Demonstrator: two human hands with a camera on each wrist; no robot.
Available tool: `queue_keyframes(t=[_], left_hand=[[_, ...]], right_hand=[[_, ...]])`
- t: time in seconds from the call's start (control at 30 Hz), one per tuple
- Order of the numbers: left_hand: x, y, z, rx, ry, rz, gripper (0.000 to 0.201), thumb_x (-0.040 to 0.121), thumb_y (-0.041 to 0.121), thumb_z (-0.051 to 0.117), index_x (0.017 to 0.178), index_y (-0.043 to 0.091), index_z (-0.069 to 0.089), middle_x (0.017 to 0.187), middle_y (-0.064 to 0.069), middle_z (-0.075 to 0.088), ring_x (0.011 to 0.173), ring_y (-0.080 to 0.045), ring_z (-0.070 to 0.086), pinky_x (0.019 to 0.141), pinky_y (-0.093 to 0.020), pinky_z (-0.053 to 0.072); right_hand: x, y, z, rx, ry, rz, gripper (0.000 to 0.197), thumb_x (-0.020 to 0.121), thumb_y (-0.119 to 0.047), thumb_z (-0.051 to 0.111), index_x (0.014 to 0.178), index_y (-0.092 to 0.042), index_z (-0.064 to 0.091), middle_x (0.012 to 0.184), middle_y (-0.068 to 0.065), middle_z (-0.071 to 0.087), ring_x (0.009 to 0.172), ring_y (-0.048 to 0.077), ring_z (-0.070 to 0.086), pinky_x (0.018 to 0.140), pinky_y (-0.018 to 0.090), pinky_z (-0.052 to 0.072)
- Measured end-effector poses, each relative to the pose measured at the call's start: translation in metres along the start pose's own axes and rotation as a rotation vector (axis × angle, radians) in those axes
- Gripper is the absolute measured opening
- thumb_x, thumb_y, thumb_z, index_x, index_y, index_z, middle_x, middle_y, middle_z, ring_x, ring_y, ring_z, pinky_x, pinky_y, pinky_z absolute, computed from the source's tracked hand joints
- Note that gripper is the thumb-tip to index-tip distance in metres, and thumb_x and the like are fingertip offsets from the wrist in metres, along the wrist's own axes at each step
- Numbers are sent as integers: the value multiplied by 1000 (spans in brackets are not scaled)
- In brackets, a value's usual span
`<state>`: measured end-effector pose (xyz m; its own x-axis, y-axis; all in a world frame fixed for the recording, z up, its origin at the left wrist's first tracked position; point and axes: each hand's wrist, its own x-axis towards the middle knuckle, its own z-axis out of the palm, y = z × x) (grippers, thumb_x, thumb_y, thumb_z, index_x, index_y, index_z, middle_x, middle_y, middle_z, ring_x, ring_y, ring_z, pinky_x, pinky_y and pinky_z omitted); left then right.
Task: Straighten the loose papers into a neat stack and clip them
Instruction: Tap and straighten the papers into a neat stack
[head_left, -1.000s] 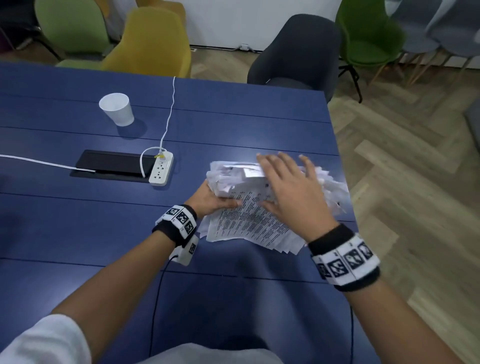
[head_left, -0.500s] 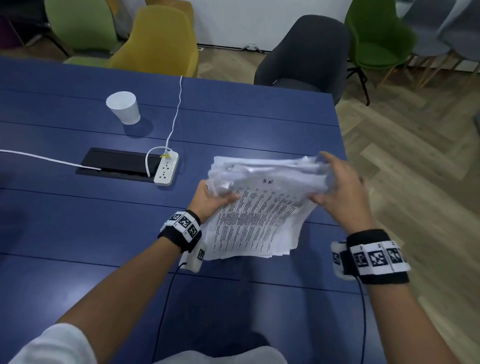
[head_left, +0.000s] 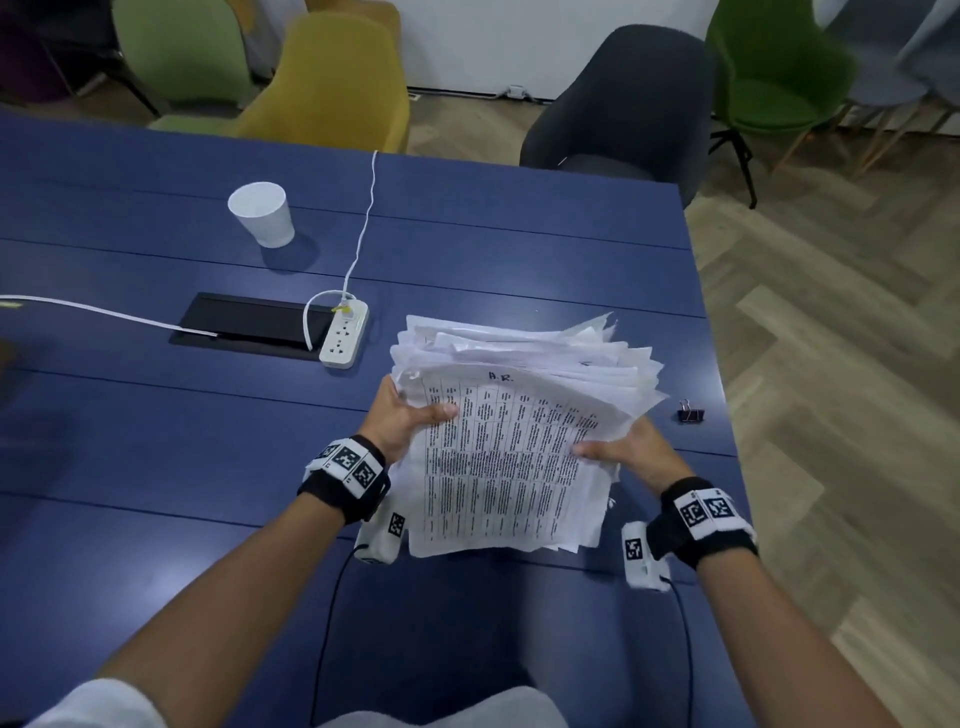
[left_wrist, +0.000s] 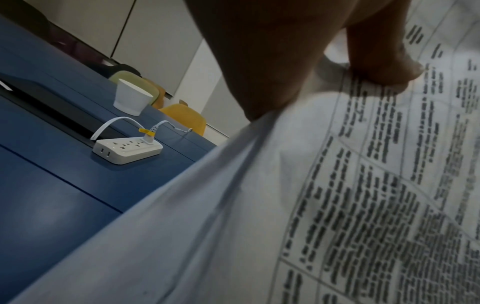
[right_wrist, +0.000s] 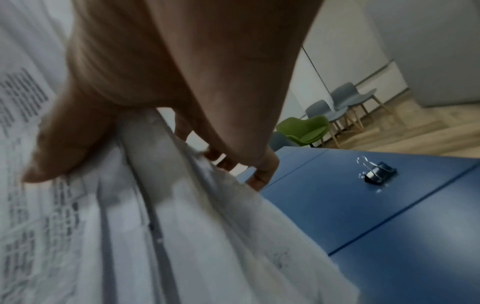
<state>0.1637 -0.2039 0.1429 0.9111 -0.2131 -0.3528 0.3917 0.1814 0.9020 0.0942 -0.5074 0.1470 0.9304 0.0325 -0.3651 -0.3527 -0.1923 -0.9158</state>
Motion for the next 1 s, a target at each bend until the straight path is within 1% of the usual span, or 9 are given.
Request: queue_keyframes(t=[0.1, 0.17, 0.27, 0.4, 0.5, 0.77, 0.87, 0.93, 1.0], left_hand=[[-5, 5, 2, 40, -18, -6, 84, 40, 25, 97, 96, -17, 49, 101, -32, 57, 102, -40, 54, 83, -38, 58], [-7, 12, 4, 53, -23, 0, 66, 39, 23, 95, 74, -5, 47, 76, -19, 58, 87, -35, 55, 76, -31, 59], [-8, 22, 4, 21, -71, 61, 77, 30, 29, 97, 84, -5, 54, 75, -6, 69, 88, -24, 69, 73, -28, 58], [-12, 33, 12, 108, -68, 148, 33, 58, -1, 79, 84, 2, 59, 72, 2, 73, 76, -9, 71, 70, -24, 57], [-18, 33, 22, 168, 40, 245, 38, 73, -12, 70, 86, 23, 66, 82, 5, 74, 87, -13, 70, 78, -32, 58], [-50, 8, 47, 224, 251, 636, 30, 80, 4, 72, 104, 23, 72, 102, -7, 70, 104, -26, 67, 92, -42, 54], [-46, -8, 41, 344, 178, 548, 30, 82, -2, 68, 109, -13, 62, 102, -5, 68, 99, -3, 66, 92, -37, 54], [-38, -13, 28, 351, 145, 438, 37, 80, -1, 71, 112, -13, 58, 104, -4, 68, 98, -3, 66, 90, -36, 55], [-26, -19, 10, 352, 92, 300, 49, 75, 4, 77, 118, -6, 55, 110, -9, 68, 103, -12, 67, 89, -35, 56]], right_hand=[[-3, -12, 0, -6, 20, -12, 52, 67, -6, 85, 112, -5, 58, 90, -18, 73, 83, -9, 67, 68, 0, 44], [-5, -19, 0, 7, 9, -34, 44, 69, 4, 80, 106, -4, 58, 79, -20, 71, 74, -12, 65, 65, 0, 43], [-9, -27, 2, 9, -4, -52, 35, 71, 10, 77, 92, -11, 58, 70, -21, 69, 67, -14, 64, 66, 2, 43], [-7, -27, 11, 86, 131, -132, 45, 69, 4, 80, 110, -3, 63, 99, -2, 73, 93, 6, 70, 87, 20, 53], [-10, -22, 23, 164, 221, -157, 31, 78, -6, 75, 107, -8, 65, 98, -1, 74, 96, 12, 70, 94, 32, 53], [-34, -27, 56, 267, 431, -371, 37, 87, 6, 63, 101, -27, 64, 91, -21, 72, 91, -1, 67, 81, 18, 52], [-31, -4, 51, 266, 357, -252, 35, 81, 14, 66, 98, -17, 66, 89, -7, 74, 85, 5, 69, 77, 25, 55], [-26, 12, 39, 258, 300, -176, 16, 77, 4, 75, 91, 4, 67, 90, 24, 71, 80, 22, 70, 73, 33, 57], [-18, 29, 28, 223, 276, -74, 47, 71, -16, 85, 83, 21, 59, 90, 44, 61, 72, 38, 66, 67, 47, 55]])
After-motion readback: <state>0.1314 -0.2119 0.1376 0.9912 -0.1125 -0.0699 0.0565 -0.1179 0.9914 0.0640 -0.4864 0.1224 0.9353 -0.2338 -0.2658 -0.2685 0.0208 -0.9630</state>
